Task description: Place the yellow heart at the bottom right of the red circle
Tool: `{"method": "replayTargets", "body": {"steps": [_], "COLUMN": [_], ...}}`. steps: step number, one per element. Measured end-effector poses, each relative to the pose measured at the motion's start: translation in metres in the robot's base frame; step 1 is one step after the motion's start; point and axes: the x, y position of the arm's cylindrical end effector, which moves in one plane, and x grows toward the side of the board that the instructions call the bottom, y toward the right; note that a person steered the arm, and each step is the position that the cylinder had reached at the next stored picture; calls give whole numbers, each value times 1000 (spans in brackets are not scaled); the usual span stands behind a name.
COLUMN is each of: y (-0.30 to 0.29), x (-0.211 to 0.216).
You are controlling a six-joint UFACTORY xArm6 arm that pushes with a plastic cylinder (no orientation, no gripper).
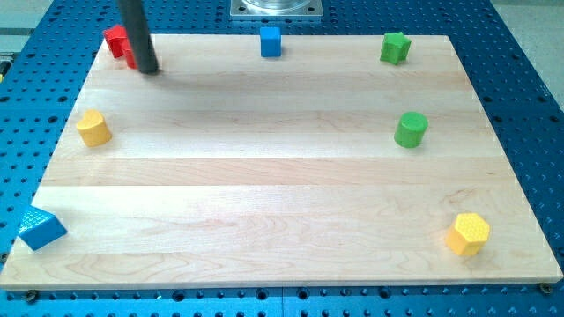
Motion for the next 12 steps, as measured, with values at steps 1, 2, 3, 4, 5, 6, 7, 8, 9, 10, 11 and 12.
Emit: {"method": "replayTargets", "body": {"steps": [1,2,3,4,5,6,7,8,9,10,11,12], "y": [2,10,11,-22,-28,-28,-30,-65,-62,6,42,10], "x": [58,138,196,197,180,146,126,147,131,117,95,132]}}
